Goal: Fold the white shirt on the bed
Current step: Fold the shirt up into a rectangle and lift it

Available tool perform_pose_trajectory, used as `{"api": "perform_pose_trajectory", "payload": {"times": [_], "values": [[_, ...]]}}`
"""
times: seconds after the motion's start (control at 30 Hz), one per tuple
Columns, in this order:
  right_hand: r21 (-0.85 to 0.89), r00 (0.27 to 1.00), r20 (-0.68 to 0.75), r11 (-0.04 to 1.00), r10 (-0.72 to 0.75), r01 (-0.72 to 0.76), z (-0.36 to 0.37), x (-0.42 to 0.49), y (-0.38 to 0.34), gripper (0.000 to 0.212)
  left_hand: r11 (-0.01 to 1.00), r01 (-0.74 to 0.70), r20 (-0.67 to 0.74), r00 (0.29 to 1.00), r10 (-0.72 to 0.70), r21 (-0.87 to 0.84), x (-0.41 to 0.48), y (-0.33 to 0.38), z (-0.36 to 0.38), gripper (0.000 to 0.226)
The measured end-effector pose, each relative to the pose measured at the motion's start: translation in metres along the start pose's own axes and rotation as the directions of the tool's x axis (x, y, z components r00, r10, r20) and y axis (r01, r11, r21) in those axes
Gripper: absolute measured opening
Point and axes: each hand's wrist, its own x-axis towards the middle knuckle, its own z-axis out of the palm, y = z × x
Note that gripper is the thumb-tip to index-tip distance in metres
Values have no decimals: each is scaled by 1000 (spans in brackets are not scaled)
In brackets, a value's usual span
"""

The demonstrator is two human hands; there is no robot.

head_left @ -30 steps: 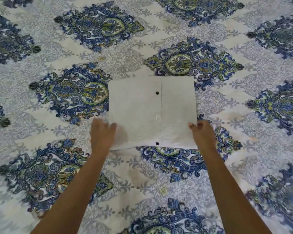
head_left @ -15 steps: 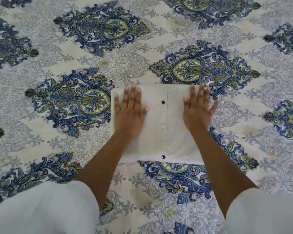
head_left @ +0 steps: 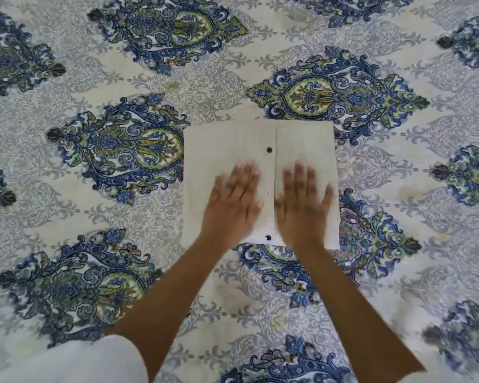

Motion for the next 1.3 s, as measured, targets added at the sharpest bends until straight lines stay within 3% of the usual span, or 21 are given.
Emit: {"api": "perform_pose_trajectory", "payload": {"times": [0.1, 0.23, 0.4, 0.53, 0.6, 0.7, 0.77, 0.8, 0.83, 0.9, 0.97, 1.0, 1.13, 1.23, 1.3], "values": [[-27, 998, 58, 999, 23, -22, 20, -45, 26, 57, 999, 24, 87, 996, -28, 46, -40, -14, 15, 61], [3, 976, 42, 977, 212, -212, 10, -63, 47, 63, 985, 160, 38, 986, -163, 71, -82, -43, 5, 63], [-30, 997, 74, 1000, -3, 5, 17, -76, 21, 59, 994, -104, 109, 989, 98, 46, -86, -12, 14, 59], [-43, 987, 154, 998, 42, -36, 18, -89, 52, 57, 998, 9, 199, 980, -21, 61, -127, -37, 16, 59], [41, 978, 177, 992, 106, -115, 2, -91, 56, 62, 999, 19, 208, 978, -27, 38, -145, -50, 4, 58], [347, 967, 127, 903, 222, -253, -20, -71, 51, 66, 970, 117, 123, 988, -92, -212, -128, -53, -19, 59], [524, 952, 92, 799, 292, -296, -26, -51, 51, 60, 834, 295, -7, 941, -337, -466, -101, -47, -27, 56], [603, 931, 99, 723, 351, -337, -28, -40, 51, 53, 710, 375, -24, 876, -483, -596, -84, -45, -28, 53], [678, 903, 136, 626, 409, -385, -31, -28, 52, 45, 565, 436, 18, 802, -597, -700, -67, -44, -30, 48], [792, 855, 264, 407, 446, -456, -38, -8, 52, 38, 300, 519, 188, 692, -697, -800, -33, -49, -29, 39], [809, 837, 358, 311, 414, -499, -41, 11, 55, 39, 110, 577, 354, 628, -693, -809, -6, -56, -30, 33], [809, 831, 399, 277, 388, -518, -43, 19, 56, 39, 56, 596, 412, 616, -672, -801, 4, -60, -31, 33], [775, 760, 625, -21, 177, -632, -50, 32, 56, 38, -99, 635, 577, 611, -542, -766, 14, -77, -33, 29], [770, 764, 637, -45, 100, -636, -57, 30, 52, 14, -203, 569, 592, 672, -445, -797, 8, -81, -37, 26], [807, 799, 591, -59, 116, -588, -65, 26, 52, 14, -245, 525, 578, 701, -418, -815, 0, -76, -43, 31]]}}
